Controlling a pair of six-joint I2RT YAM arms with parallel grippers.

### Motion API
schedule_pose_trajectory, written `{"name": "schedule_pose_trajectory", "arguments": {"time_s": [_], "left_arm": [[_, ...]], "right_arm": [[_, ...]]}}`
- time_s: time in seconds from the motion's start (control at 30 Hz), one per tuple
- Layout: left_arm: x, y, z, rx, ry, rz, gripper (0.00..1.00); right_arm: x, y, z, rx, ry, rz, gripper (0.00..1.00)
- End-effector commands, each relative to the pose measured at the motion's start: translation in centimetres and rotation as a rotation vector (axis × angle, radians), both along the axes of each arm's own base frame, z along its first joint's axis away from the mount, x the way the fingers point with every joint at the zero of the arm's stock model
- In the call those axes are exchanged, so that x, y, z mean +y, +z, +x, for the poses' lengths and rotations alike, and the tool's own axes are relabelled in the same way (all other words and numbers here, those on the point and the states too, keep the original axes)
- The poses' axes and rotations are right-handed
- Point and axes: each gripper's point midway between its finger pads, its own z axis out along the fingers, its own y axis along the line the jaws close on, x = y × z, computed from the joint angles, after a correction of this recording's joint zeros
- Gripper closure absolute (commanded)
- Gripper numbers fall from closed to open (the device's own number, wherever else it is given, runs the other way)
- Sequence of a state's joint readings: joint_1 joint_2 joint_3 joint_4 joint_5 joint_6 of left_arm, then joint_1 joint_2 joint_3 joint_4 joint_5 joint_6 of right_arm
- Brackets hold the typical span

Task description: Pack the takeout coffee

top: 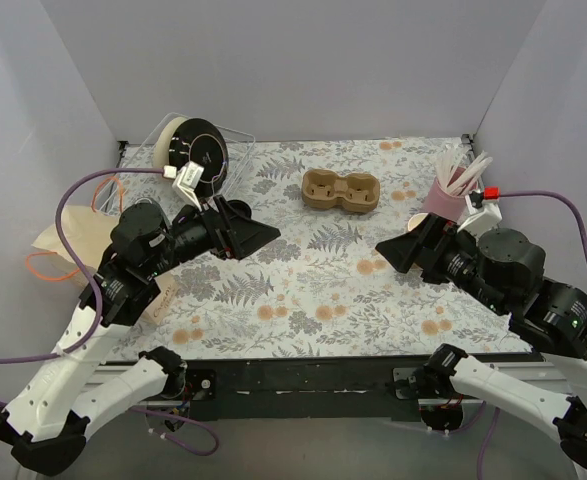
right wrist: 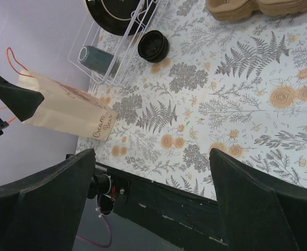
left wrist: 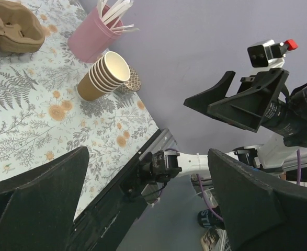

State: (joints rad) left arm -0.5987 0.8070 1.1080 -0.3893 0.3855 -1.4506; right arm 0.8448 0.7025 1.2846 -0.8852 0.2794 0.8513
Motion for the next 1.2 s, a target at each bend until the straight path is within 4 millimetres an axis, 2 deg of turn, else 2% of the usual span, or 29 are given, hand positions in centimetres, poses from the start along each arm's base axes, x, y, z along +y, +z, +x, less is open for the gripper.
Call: {"name": "schedule_pose_trajectory", "arguments": {"time_s": [0.0, 0.07, 0.13, 0.23, 0.43, 0.53, 0.57, 0.63, 0.67, 0.73, 0.77, 0.8, 0.83, 0.87, 0.93, 0.97, 1.07, 1.13, 1.17], "left_arm": [[0.5, 1.4, -0.4, -0.035, 0.004, 0.022, 0.02], [1.0, 1.2, 0.2, -0.03, 0.047, 0.037, 0.02], [1.3, 2.1, 0.3, -0.054, 0.064, 0.033, 0.02], [1.3, 2.5, 0.8, -0.057, 0.078, 0.04, 0.02], [1.0, 1.4, 0.9, -0.042, 0.065, 0.071, 0.02], [1.3, 1.4, 1.2, -0.053, 0.088, 0.085, 0.02], [1.4, 1.3, 1.3, -0.053, 0.092, 0.091, 0.02], [1.6, 1.1, 1.5, -0.046, 0.108, 0.1, 0.02], [1.6, 0.3, 1.7, -0.021, 0.113, 0.122, 0.02], [1.6, 0.0, 1.7, -0.005, 0.112, 0.146, 0.02], [1.7, -0.5, 1.8, 0.012, 0.111, 0.164, 0.02], [1.8, -0.5, 1.8, 0.017, 0.115, 0.169, 0.02], [1.8, -0.8, 1.8, 0.024, 0.118, 0.175, 0.02], [2.0, -1.0, 1.7, 0.026, 0.126, 0.18, 0.02], [2.1, -1.5, 1.7, 0.03, 0.125, 0.19, 0.02], [2.1, -1.7, 1.5, 0.03, 0.119, 0.195, 0.02], [2.1, -2.3, 1.3, 0.03, 0.106, 0.21, 0.02], [2.0, -2.5, 1.3, 0.034, 0.1, 0.215, 0.02], [2.1, -2.5, 1.2, 0.033, 0.1, 0.218, 0.02]], "right_arm": [[-1.3, 2.8, 0.7, -0.096, -0.066, 0.042, 0.01], [-1.8, 3.3, 0.6, -0.119, -0.068, 0.04, 0.02], [-2.1, 4.0, 0.5, -0.142, -0.073, 0.041, 0.01], [-2.6, 4.6, 0.7, -0.158, -0.091, 0.031, 0.02], [-2.3, 5.8, 1.2, -0.272, -0.05, -0.011, 0.06], [-3.4, 2.1, 2.9, -0.128, -0.175, -0.154, 0.12], [-3.7, -0.8, 3.2, -0.033, -0.19, -0.285, 0.12], [-4.6, -3.4, 3.8, 0.056, -0.263, -0.394, 0.12], [-4.9, -5.0, 4.4, 0.1, -0.287, -0.487, 0.12], [-5.8, -7.1, 4.2, 0.149, -0.278, -0.622, 0.17], [-6.0, -7.7, 4.8, 0.157, -0.292, -0.69, 0.22], [-6.4, -8.0, 5.1, 0.155, -0.301, -0.733, 0.32], [-6.6, -7.9, 5.5, 0.132, -0.288, -0.78, 0.36], [-7.1, -7.8, 6.3, 0.112, -0.309, -0.823, 0.37], [-7.2, -7.6, 7.9, 0.081, -0.329, -0.834, 0.46], [-8.2, -7.9, 8.9, 0.098, -0.327, -0.867, 0.48], [-9.2, -9.0, 11.5, 0.123, -0.289, -0.844, 0.58], [-9.1, -9.0, 12.8, 0.102, -0.278, -0.835, 0.62], [-8.9, -9.7, 13.3, 0.114, -0.247, -0.826, 0.62]]}}
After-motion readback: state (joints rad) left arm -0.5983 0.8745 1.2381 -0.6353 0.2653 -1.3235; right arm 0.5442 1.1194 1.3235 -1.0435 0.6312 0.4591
